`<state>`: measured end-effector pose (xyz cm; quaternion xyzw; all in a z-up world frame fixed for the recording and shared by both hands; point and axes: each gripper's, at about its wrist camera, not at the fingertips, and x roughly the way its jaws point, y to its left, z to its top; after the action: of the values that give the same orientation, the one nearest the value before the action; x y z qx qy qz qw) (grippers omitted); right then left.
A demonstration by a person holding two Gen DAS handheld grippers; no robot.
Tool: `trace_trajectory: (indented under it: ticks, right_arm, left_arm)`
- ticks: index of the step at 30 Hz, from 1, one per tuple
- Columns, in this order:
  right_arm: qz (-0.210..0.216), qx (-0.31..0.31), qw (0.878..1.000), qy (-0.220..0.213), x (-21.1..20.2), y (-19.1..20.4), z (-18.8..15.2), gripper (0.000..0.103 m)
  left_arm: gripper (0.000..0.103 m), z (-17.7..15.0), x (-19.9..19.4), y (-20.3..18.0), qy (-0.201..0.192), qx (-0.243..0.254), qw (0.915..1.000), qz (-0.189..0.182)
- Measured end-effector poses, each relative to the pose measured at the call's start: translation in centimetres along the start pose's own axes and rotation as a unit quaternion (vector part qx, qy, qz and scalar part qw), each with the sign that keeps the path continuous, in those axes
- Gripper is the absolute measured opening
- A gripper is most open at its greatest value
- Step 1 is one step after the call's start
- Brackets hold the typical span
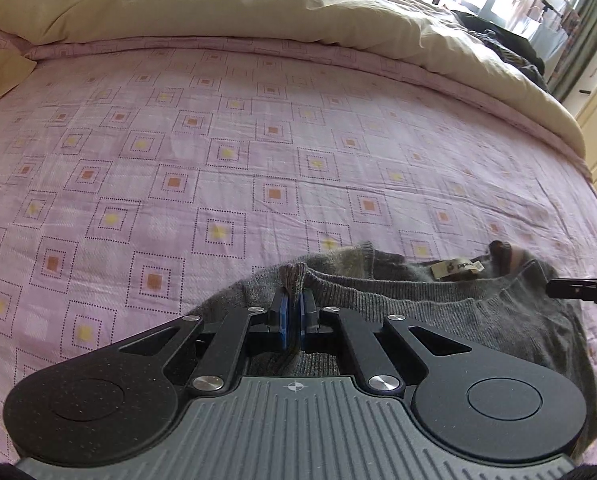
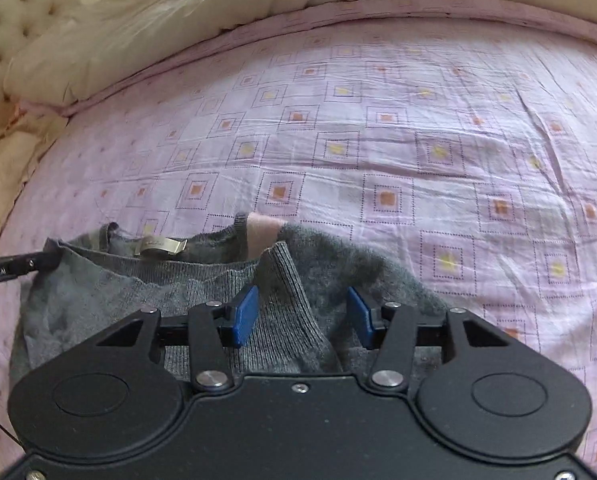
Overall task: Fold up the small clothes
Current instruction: 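Open both tools and release the folded hem onto the sweater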
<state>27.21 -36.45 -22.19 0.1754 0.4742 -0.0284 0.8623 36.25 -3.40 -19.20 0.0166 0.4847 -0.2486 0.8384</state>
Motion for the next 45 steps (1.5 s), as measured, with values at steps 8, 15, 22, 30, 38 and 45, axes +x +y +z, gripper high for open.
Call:
trace_trajectory:
  ticks: [8,15,22,30,38,45]
  right_arm:
    - [0.041,-0.047,0.998,-0.016,-3.7,1.2,-0.3,0.010]
    - [0.005,-0.005,0.999,-0.038,-4.0,-0.9,3.0,0.010]
    - [-0.030,0.035,0.999,0.004,2.6,-2.9,3.4,0.020]
    - [-0.080,-0.008,0.995,-0.057,-2.5,-1.4,1.8,0.054]
    - [-0.002,-0.119,0.992,-0.042,-4.3,8.6,-2.7,0.067]
    - [0.003,-0.193,0.981,0.027,-0.1,14.1,-5.9,0.067]
  left_arm:
    - [0.005,-0.5,-2.9,-0.2,-0.023,-0.025,0.9994,-0.009]
    - [0.005,1.3,-5.7,-0.1,-0.052,0.001,0.9985,-0.016]
    - [0.007,2.2,3.1,1.2,0.016,0.004,0.9989,0.043]
    - [0.038,1.7,-1.8,2.4,-0.020,-0.019,0.9967,0.076]
    - [0.058,-2.9,-5.6,-2.5,0.006,0.000,0.9986,0.054]
    - [0.058,-6.8,-3.3,-3.7,0.049,0.025,0.9953,0.080]
